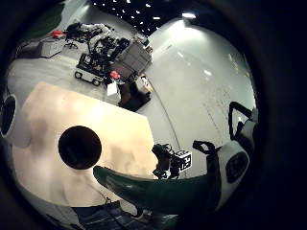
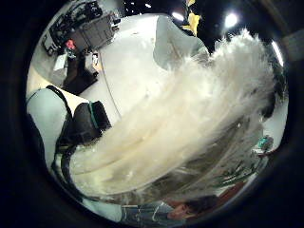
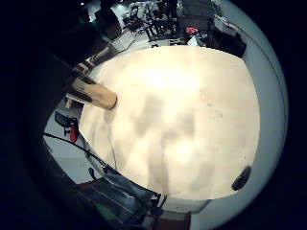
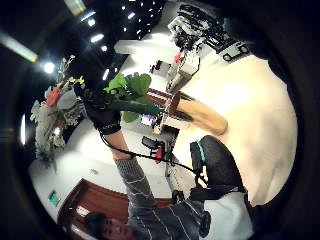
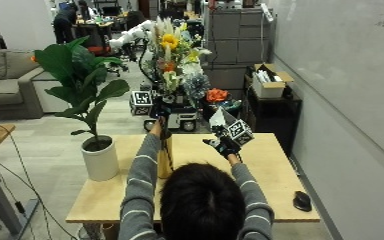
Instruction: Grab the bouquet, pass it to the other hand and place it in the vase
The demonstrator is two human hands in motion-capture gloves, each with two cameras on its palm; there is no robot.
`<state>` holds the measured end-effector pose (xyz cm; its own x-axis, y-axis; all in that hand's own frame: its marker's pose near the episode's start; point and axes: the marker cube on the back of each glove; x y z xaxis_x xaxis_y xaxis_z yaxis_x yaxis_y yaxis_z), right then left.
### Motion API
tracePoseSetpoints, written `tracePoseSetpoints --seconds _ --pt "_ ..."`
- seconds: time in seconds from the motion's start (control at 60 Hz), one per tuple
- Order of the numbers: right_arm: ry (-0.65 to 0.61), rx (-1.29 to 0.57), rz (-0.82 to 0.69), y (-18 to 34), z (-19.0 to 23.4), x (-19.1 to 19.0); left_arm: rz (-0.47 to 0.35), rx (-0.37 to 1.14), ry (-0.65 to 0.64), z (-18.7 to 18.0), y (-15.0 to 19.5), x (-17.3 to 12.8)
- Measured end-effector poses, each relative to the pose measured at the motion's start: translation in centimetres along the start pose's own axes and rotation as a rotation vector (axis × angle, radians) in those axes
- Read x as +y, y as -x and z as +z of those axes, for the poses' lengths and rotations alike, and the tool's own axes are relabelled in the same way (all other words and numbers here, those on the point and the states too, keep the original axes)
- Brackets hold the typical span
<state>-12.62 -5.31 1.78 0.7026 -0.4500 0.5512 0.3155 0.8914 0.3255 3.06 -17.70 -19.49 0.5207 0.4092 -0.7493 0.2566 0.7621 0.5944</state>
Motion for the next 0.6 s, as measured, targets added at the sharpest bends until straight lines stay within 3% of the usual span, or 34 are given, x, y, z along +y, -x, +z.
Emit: tracePoseSetpoints --seconds 0.183,0.283,0.367,0.417,0.45,0.517,0.6 --pt "-0.007 -0.015 -0.061 0.1 -0.1 -0.5 -0.024 0.016 -0.005 0.6 3.1 -2.0" --pt "-0.025 0.028 -0.048 -0.6 -0.6 -0.6 0.028 0.083 0.023 -1.1 -2.0 1.9" --pt "-0.014 0.009 -0.031 -0.7 -0.7 -0.4 -0.037 0.034 0.020 -0.6 0.8 0.5" --pt "-0.029 0.049 -0.013 -1.3 -0.9 -0.5 -0.049 0.072 0.043 -0.8 -0.1 1.4" --pt "-0.041 0.078 -0.010 -1.7 -1.1 -0.6 -0.020 0.083 0.052 -0.9 -0.9 2.1" --pt "-0.036 0.068 0.025 -1.7 -1.1 -0.4 0.118 0.052 0.052 -0.7 0.1 1.4" --pt "-0.012 0.074 0.066 -1.9 -1.2 0.0 0.164 0.061 0.140 -0.2 2.1 1.4"
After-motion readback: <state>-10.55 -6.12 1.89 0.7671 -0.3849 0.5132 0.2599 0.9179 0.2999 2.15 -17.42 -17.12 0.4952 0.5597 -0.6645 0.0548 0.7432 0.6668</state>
